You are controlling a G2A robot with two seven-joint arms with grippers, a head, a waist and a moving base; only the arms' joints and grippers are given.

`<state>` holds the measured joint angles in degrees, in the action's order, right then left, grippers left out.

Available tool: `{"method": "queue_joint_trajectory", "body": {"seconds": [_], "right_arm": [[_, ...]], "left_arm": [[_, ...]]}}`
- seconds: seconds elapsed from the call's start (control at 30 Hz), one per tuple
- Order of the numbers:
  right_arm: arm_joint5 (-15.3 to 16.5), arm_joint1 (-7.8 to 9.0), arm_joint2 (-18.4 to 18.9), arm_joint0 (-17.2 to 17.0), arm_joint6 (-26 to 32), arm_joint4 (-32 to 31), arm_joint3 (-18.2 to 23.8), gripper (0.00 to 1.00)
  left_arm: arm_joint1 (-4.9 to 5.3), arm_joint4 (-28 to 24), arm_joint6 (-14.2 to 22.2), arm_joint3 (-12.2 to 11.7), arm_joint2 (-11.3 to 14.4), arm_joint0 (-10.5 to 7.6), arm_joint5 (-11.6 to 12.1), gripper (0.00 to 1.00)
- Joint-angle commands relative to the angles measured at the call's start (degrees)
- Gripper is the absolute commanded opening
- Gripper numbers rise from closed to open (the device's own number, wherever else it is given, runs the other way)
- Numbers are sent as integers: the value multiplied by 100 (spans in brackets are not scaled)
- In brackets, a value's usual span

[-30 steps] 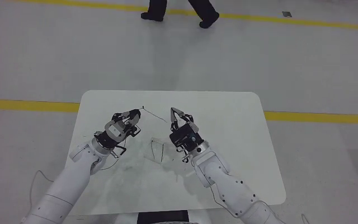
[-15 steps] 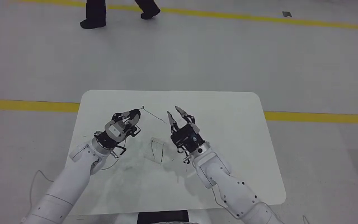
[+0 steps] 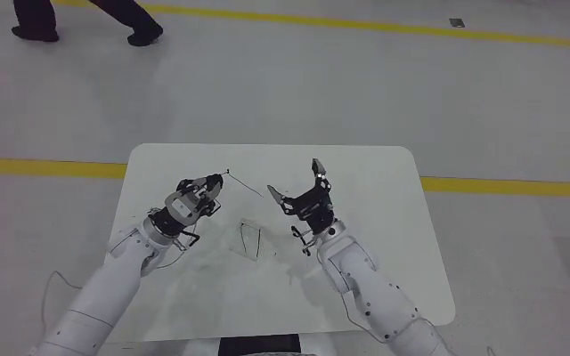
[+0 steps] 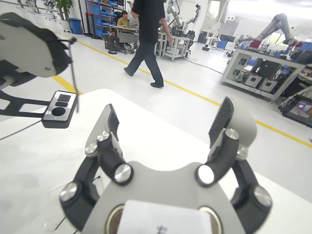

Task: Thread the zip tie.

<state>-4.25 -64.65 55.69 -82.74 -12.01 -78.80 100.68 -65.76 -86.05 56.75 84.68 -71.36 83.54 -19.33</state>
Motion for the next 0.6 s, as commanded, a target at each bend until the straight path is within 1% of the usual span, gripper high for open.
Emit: {"method": "queue_joint_trajectory", "body": {"seconds": [0.0, 0.07, 0.17, 0.43, 0.47, 0.5, 0.57], "right_arm": [[224, 18, 223, -47, 71, 369, 2, 100], [398, 32, 419, -117, 178, 702, 15, 100], [667, 25, 652, -207, 226, 1497, 93, 100], [667, 25, 652, -207, 226, 1497, 93, 100], [645, 18, 666, -225, 220, 1611, 87, 100], [589, 0, 716, -245, 226, 1874, 63, 100], [459, -18, 879, -232, 215, 2217, 24, 100]], "left_arm": [[20, 96, 54, 20, -67, 30, -12, 0], [39, 141, 88, 22, -133, 71, -15, 0], [66, 210, 123, 32, -152, 117, -15, 0], [70, 225, 132, 36, -146, 120, -15, 0], [66, 225, 53, 67, -139, 118, 17, 0], [65, 196, 63, 133, -137, 125, -8, 0], [87, 242, 188, 233, -174, 142, -15, 0]]}}
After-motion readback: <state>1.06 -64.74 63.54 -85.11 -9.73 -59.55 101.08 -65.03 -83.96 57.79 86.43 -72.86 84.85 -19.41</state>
